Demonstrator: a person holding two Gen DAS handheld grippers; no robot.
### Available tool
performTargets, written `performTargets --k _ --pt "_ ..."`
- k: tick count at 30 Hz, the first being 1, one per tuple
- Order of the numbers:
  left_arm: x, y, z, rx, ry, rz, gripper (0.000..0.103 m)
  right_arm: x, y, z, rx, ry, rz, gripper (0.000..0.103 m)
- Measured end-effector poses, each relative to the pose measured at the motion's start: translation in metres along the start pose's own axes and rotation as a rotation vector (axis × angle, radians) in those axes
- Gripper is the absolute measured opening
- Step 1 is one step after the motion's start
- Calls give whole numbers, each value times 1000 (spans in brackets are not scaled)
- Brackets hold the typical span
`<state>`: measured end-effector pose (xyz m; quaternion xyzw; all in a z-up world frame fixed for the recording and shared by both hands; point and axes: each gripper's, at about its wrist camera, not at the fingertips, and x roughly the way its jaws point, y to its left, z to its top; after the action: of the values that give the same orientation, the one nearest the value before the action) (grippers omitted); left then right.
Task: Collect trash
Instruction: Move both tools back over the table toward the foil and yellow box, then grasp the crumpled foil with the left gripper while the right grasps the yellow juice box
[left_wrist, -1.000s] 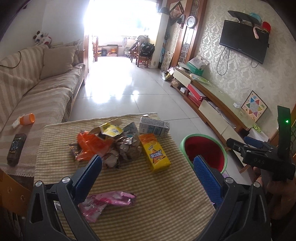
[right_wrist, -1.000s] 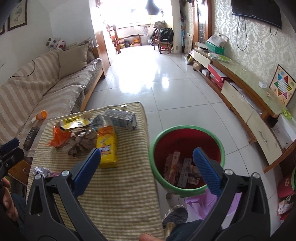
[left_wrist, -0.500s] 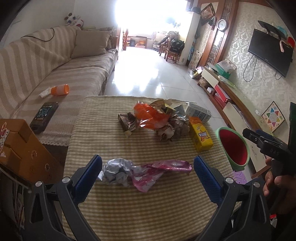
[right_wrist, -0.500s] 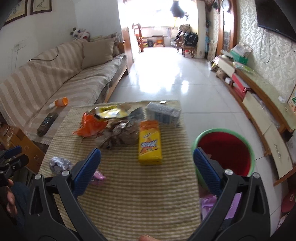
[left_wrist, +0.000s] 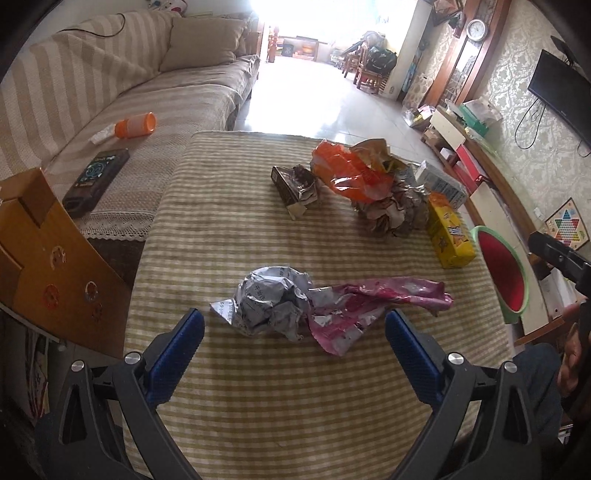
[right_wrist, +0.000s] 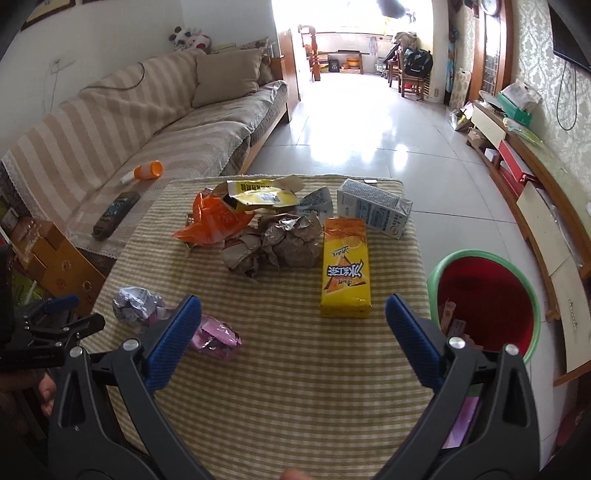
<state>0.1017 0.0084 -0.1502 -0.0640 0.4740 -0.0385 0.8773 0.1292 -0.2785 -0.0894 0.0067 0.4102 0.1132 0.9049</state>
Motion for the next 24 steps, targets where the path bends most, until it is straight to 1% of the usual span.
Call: performTargets --k 3,6,8,11,13,15,17,20,24 --pt "10 1 4 -11 13 25 92 14 -4 3 6 28 -33 98" --pt "24 6 9 -28 34 32 92 27 -13 6 38 49 -34 98" --pt "33 9 12 -37 50 36 88 40 -18 10 39 73 -61 98" --pt "46 14 15 -49 76 41 86 59 -23 13 47 113 -58 98" --pt "53 16 15 -51 90 35 85 69 -25 15 39 122 -67 98" --pt "61 20 13 -65 112 4 84 82 -26 15 30 143 -80 98" --pt "68 24 11 -74 127 11 78 95 -29 14 30 170 -81 98" --pt "77 29 10 -104 137 5 78 110 -34 12 35 196 -75 98" --pt "86 32 14 -111 145 0 75 125 -37 14 31 219 -84 98"
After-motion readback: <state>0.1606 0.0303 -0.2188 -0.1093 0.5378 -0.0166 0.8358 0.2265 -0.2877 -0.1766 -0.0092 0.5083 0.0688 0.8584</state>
